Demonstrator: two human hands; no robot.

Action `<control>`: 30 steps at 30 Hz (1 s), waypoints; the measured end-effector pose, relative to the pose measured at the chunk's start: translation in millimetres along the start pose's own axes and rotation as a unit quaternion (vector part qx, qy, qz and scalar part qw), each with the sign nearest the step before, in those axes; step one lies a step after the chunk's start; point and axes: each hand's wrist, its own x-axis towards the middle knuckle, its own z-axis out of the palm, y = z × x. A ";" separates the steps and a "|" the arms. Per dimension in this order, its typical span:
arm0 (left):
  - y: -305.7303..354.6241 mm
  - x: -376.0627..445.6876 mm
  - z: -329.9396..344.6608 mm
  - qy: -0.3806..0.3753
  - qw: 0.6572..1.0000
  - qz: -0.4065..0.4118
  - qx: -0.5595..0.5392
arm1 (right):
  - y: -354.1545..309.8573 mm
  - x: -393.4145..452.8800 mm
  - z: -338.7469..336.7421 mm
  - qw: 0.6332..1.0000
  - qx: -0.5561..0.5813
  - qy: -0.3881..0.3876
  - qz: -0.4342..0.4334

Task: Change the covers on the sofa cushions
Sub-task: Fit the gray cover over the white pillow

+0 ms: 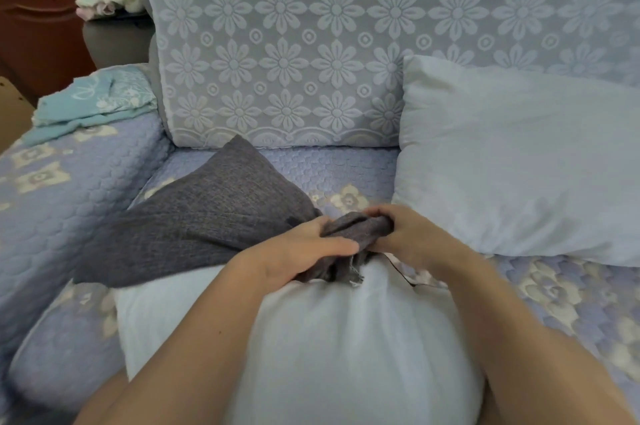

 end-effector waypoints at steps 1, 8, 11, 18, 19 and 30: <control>1.6 1.5 3.9 0.015 0.998 -0.012 0.054 | 5.2 -11.6 -9.2 0.998 -0.063 0.013 0.027; 9.4 23.8 6.9 0.011 0.978 -0.084 0.191 | 37.2 -146.5 -29.9 0.913 -0.290 0.225 0.178; 9.2 26.6 7.0 0.059 0.986 -0.071 0.138 | 44.9 -182.1 6.0 0.931 -0.036 0.314 0.184; 57.4 -10.7 9.1 0.099 0.994 0.034 -0.003 | 34.6 -155.4 55.4 0.865 0.444 0.193 0.132; 73.2 -17.9 5.5 0.099 0.994 0.048 0.005 | 23.0 -142.5 46.8 0.885 0.391 0.229 0.101; 175.2 -76.5 -5.9 0.081 0.978 0.110 -0.156 | -34.4 -48.2 -72.5 0.901 0.038 0.336 -0.272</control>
